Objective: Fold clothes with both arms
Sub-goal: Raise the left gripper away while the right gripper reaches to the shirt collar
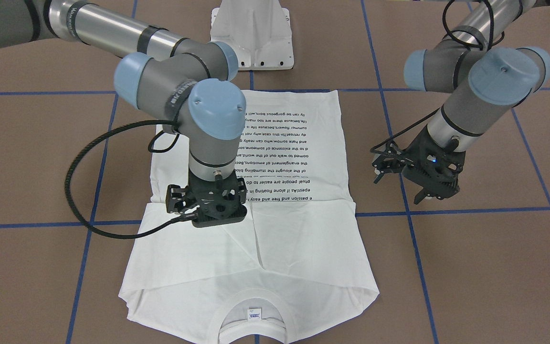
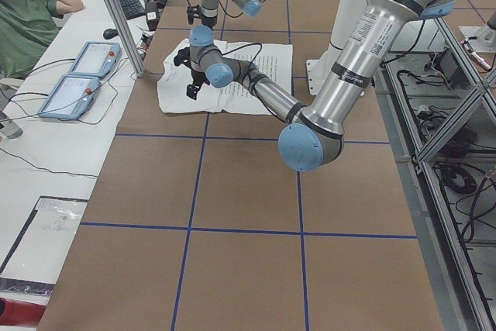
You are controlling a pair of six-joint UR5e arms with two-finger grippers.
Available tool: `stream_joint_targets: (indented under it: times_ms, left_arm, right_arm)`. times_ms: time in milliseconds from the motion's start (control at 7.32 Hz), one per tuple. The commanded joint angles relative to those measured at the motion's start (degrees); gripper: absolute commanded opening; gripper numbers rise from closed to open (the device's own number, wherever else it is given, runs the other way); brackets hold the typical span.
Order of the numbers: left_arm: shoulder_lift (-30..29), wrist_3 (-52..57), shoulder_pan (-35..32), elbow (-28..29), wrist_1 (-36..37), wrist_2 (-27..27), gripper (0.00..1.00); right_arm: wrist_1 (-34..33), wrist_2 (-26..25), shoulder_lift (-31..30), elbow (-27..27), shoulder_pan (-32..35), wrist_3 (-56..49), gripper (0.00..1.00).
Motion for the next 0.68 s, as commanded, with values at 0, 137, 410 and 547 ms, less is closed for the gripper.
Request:
stream_joint_targets:
  times_ms: [0, 137, 410, 547]
  left_arm:
    - [0.24, 0.20, -0.10, -0.11, -0.10, -0.06, 1.00]
    - [0.32, 0.11, -0.18, -0.37, -0.10, -0.06, 1.00]
    - [0.33, -0.15, -0.10, -0.38, -0.10, -0.06, 1.00]
    - [0.33, -0.33, -0.09, -0.46, -0.10, -0.06, 1.00]
  right_arm:
    - [6.48, -7.04, 2.54, -8.54, -4.93, -0.50, 0.99]
    - [6.60, -9.23, 2.80, -9.19, -6.17, -1.28, 0.99]
    - [6.69, -12.58, 3.24, -10.33, -8.11, -1.29, 0.96]
    - [6.69, -12.94, 3.33, -10.42, -8.81, -1.12, 0.93]
